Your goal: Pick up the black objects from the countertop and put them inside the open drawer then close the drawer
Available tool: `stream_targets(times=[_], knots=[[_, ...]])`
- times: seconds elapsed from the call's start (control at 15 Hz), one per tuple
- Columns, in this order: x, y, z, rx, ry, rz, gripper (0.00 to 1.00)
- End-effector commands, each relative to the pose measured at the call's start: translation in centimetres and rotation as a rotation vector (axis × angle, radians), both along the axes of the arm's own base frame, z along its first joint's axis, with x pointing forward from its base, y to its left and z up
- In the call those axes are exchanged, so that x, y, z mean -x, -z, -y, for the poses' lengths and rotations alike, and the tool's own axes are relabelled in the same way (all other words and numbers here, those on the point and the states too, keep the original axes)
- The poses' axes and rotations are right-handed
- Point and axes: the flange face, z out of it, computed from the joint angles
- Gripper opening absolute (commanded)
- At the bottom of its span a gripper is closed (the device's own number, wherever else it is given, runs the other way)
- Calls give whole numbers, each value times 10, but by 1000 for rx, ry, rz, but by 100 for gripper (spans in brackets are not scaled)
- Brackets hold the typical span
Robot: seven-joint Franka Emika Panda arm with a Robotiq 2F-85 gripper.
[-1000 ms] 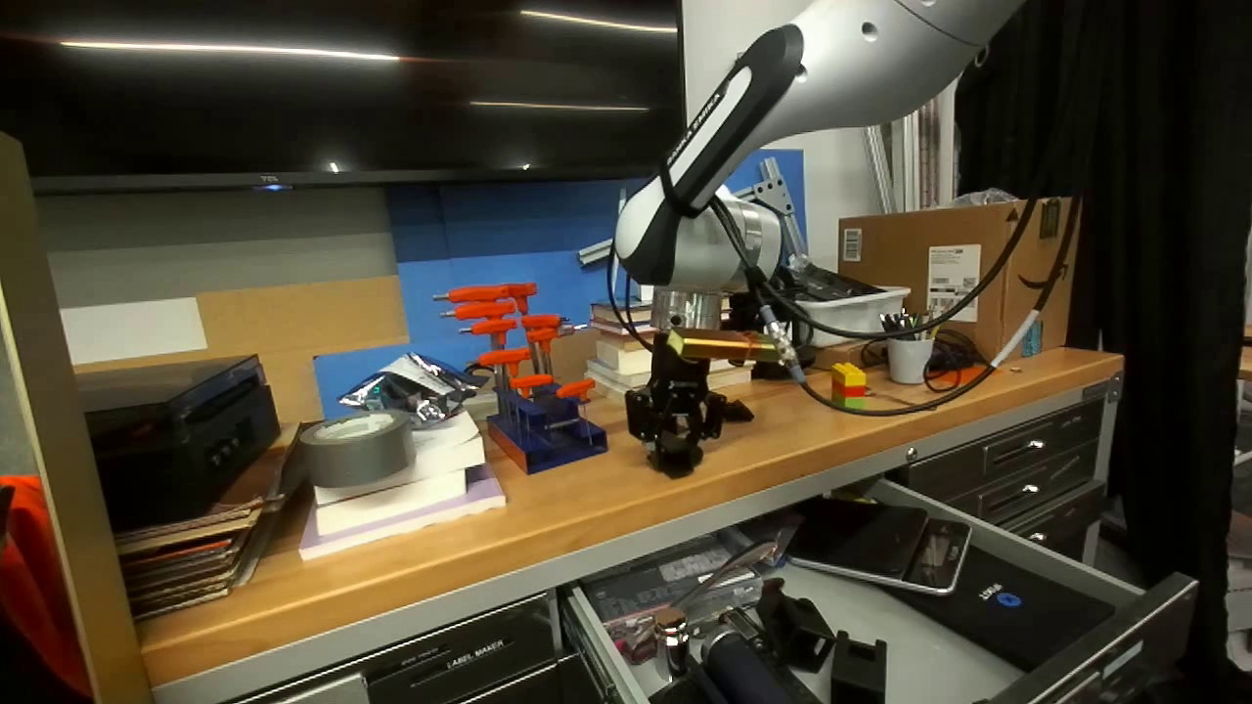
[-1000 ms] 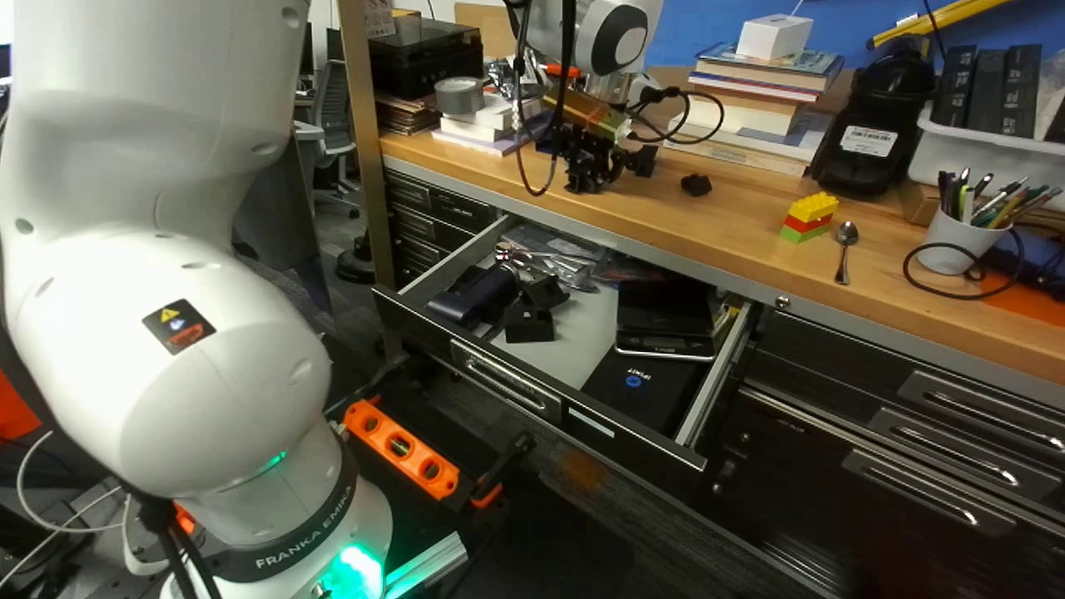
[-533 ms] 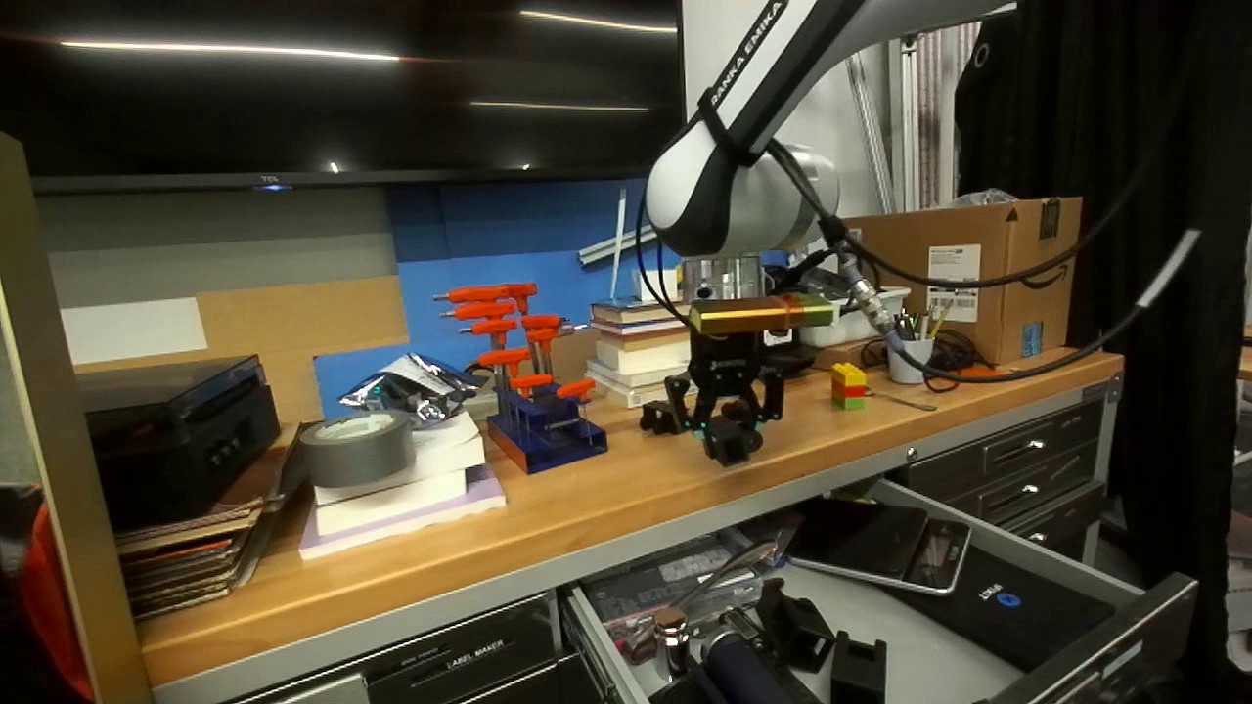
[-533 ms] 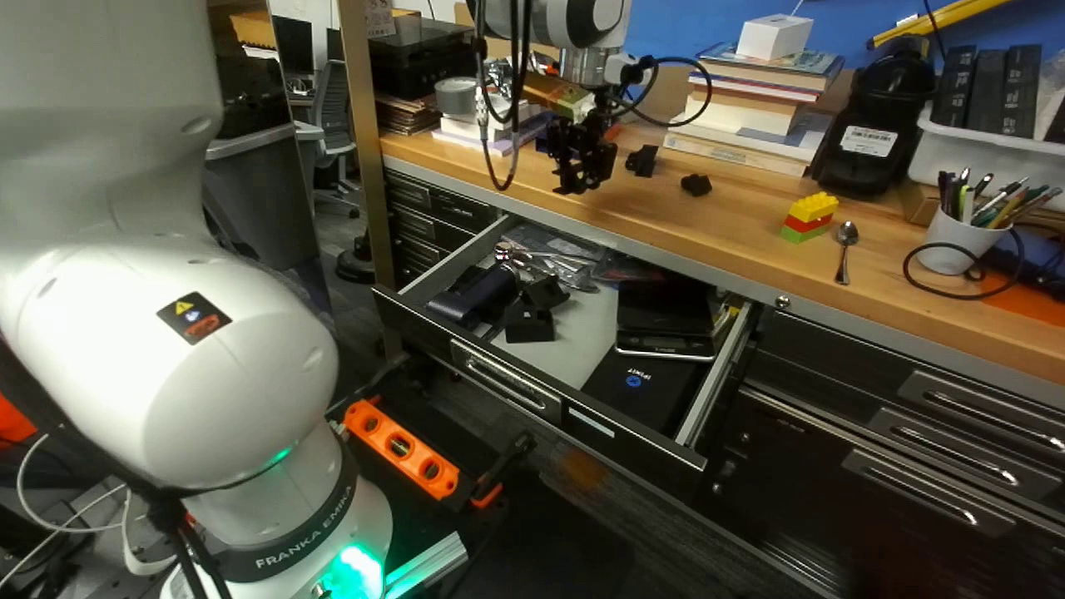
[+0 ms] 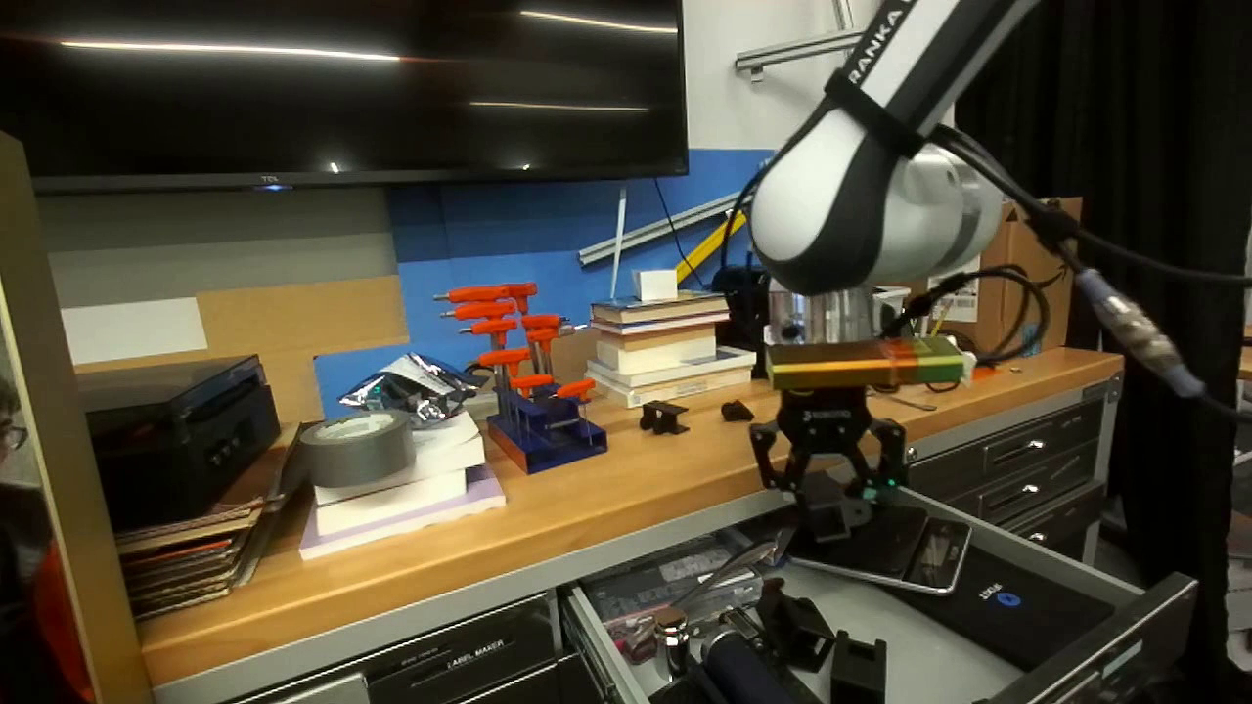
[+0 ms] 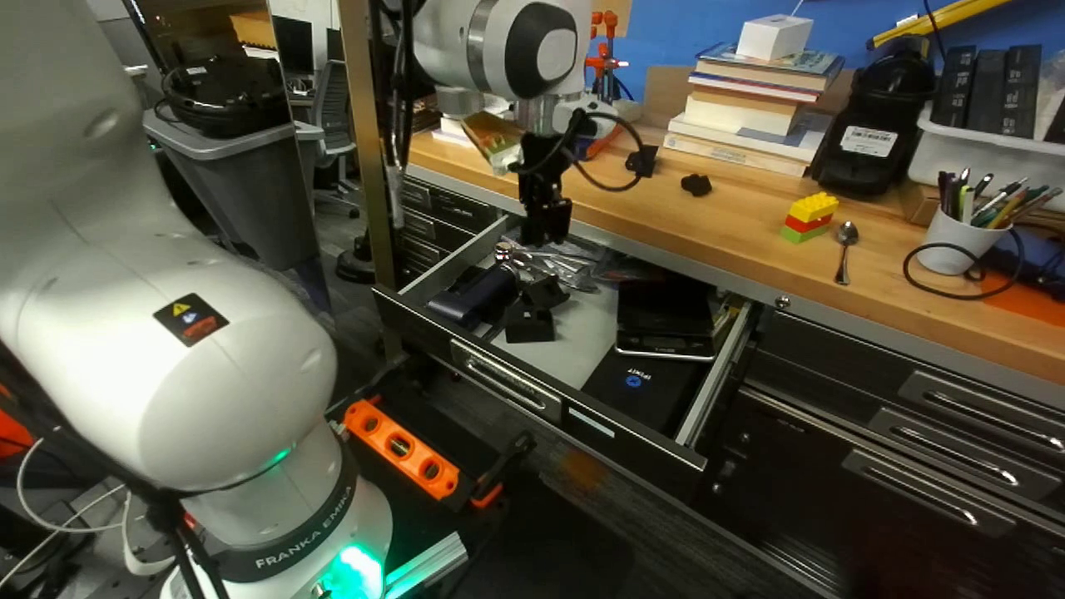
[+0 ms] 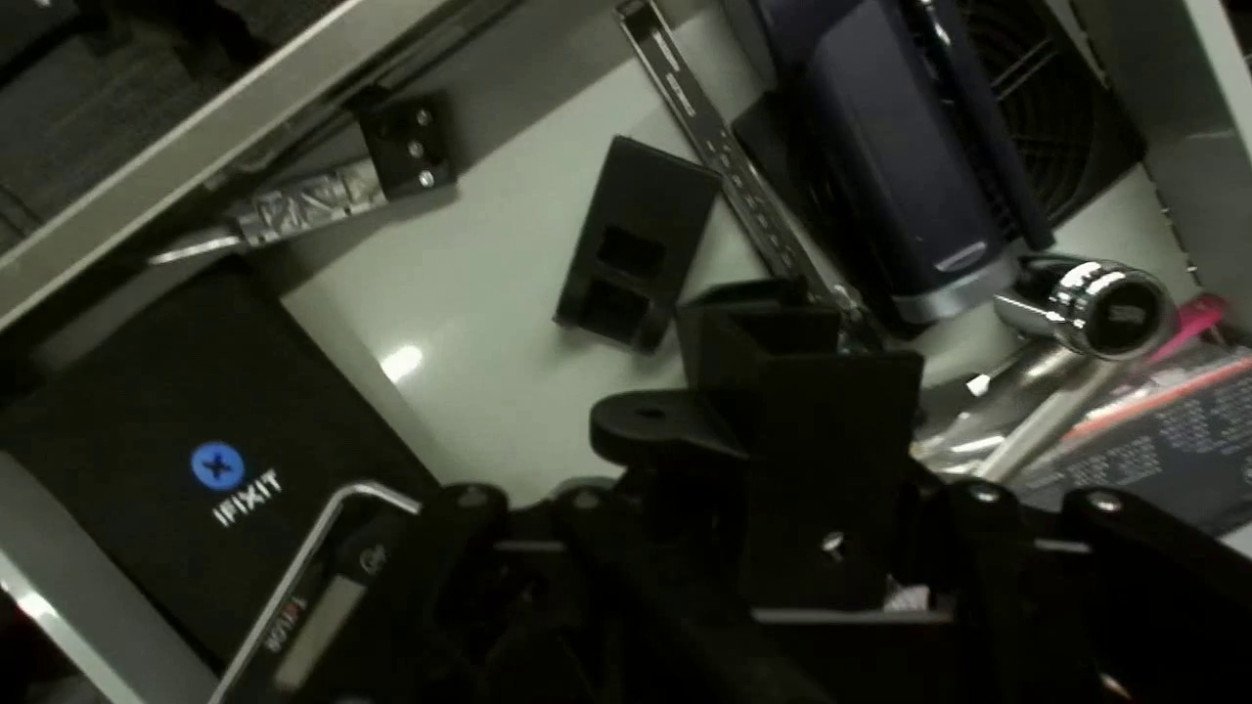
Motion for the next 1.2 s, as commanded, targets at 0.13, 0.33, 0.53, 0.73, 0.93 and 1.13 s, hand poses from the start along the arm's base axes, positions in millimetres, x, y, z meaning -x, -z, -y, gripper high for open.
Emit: stream_targets(times=[0.13, 0.33, 0.53, 0.73, 0.93, 1.13], knots=[[77, 52, 47, -5, 188, 27, 25], [70, 74, 71, -14, 243, 23, 25], [67, 83, 88, -30, 268, 60, 25], [68, 92, 95, -48, 282, 75, 25], [72, 100, 93, -93, 310, 60, 25], [77, 107, 92, -137, 325, 48, 26]])
